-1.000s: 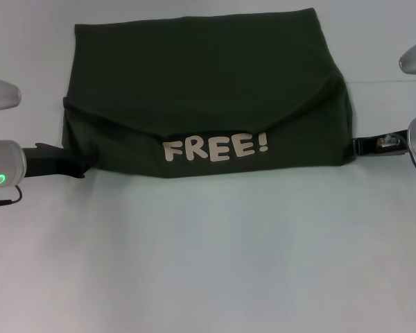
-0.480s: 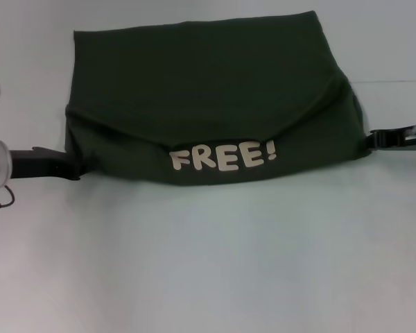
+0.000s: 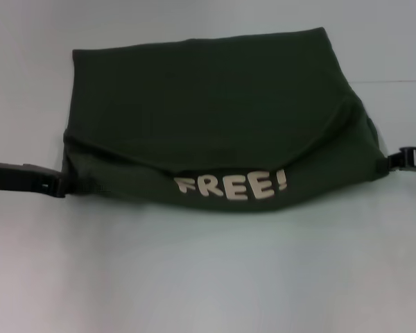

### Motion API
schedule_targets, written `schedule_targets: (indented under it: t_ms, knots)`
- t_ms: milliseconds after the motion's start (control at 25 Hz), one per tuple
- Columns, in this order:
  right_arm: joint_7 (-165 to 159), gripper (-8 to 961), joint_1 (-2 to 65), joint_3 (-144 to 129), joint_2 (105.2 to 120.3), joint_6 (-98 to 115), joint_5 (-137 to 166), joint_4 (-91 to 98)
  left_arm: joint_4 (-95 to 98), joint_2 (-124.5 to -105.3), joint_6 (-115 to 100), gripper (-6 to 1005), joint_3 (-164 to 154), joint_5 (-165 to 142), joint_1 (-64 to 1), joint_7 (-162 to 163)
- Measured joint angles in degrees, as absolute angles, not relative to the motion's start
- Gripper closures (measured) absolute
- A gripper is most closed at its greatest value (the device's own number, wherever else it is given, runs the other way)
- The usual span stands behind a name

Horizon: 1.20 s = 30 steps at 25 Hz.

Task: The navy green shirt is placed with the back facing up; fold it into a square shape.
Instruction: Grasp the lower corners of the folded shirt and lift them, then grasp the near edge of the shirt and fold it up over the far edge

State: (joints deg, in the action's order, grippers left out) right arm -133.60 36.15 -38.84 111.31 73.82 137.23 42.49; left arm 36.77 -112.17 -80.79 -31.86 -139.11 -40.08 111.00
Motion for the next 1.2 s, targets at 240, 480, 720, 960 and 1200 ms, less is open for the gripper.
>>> schedule_targets:
  t_ms: [240,480,720,960,1200]
  knots:
    - [-132.75,931,30.69,-35.44,113.12,82.02,135.04,49.55,38.81,-111.21,-90.97,950,-29.54,-141.91,-39.88,112.35]
    - [-129.79,931,26.36,-31.42,113.02,89.86,132.74,52.69,39.84,-110.26,-100.04,950,-27.33,-144.11,-39.96,112.29]
    - [-125.60,931,23.20,-25.03,112.20,98.26,132.65,52.76,40.55,-109.95,-104.22,949,-26.85,-145.28,-39.88,112.89]
    - [-124.70,932,22.02,-22.38,111.43,102.31,132.62,52.47,40.80,-109.46,-103.37,949,-24.19,-145.62,-40.12,113.65]
    - [-125.89,932,24.64,-18.79,109.96,99.85,132.45,49.86,40.69,-108.52,-100.36,949,-17.48,-144.97,-41.45,114.95]
